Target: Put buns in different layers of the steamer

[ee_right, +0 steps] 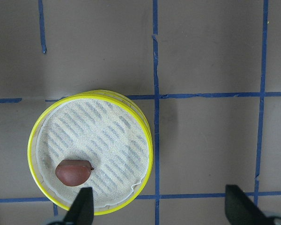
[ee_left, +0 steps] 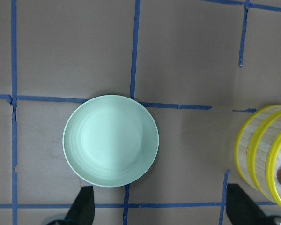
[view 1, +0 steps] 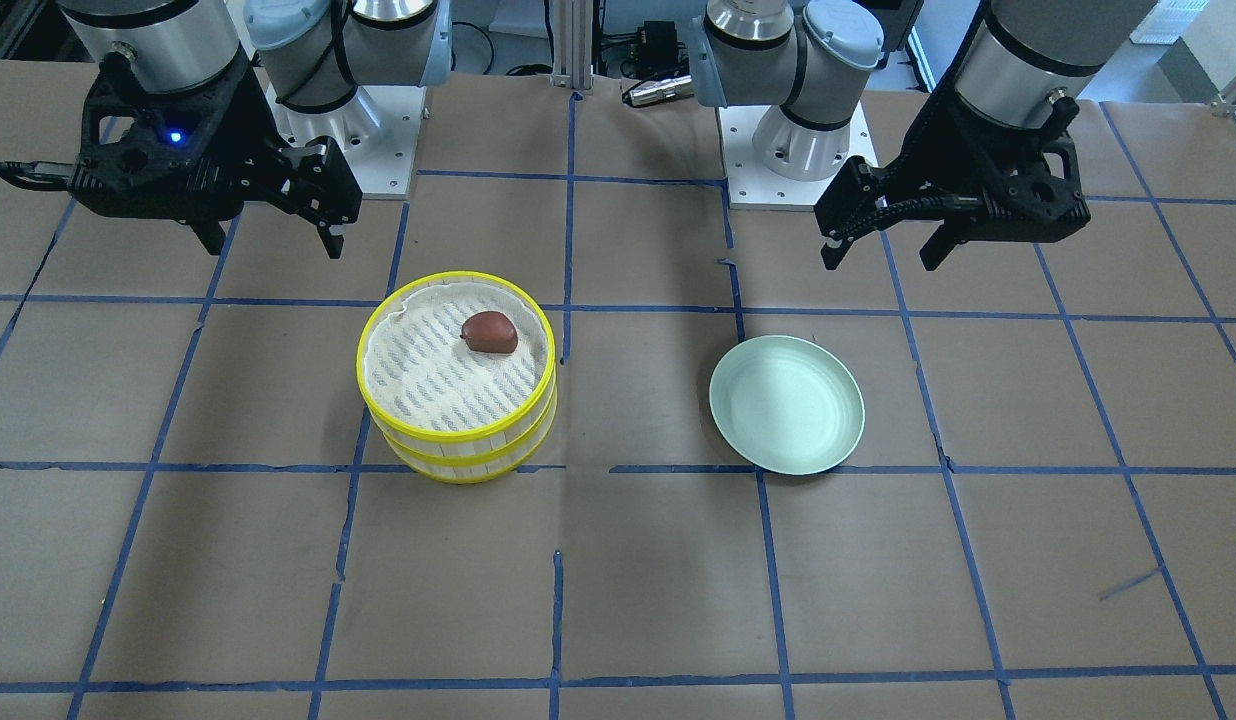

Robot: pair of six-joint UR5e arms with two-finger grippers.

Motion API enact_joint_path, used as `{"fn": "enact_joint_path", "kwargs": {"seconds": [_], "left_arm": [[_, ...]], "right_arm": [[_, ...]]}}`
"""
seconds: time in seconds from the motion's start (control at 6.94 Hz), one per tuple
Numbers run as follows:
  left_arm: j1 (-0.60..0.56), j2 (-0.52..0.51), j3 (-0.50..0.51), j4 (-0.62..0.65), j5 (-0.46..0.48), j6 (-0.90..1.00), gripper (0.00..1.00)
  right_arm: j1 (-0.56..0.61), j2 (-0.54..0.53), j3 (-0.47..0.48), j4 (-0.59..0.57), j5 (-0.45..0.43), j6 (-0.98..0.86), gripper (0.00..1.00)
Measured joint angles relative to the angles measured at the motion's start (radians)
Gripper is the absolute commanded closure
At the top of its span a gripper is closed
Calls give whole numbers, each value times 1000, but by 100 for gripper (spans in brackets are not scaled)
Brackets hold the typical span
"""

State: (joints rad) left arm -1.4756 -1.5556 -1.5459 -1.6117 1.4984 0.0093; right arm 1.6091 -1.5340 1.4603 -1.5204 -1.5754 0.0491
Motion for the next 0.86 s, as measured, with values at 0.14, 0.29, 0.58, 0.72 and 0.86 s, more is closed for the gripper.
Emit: {"fn": "enact_joint_path", "kwargs": {"seconds": [0.14, 0.29, 0.58, 0.72, 0.86], "left_arm": [[-3, 5, -5, -9, 18, 0, 0], [-5, 7, -11, -12, 25, 1, 0], [-7, 8, -22, -13, 27, 1, 0], [-7, 10, -24, -15, 28, 1, 0], [-7, 14, -27, -22, 31, 1, 0]], "right_arm": [[0, 0, 0, 0, 0, 0, 0], [0, 0, 0, 0, 0, 0, 0], [-1, 0, 0, 1, 1, 0, 0], [-3, 0, 0, 4, 1, 0, 0], [-6, 0, -1, 5, 1, 0, 0]]}}
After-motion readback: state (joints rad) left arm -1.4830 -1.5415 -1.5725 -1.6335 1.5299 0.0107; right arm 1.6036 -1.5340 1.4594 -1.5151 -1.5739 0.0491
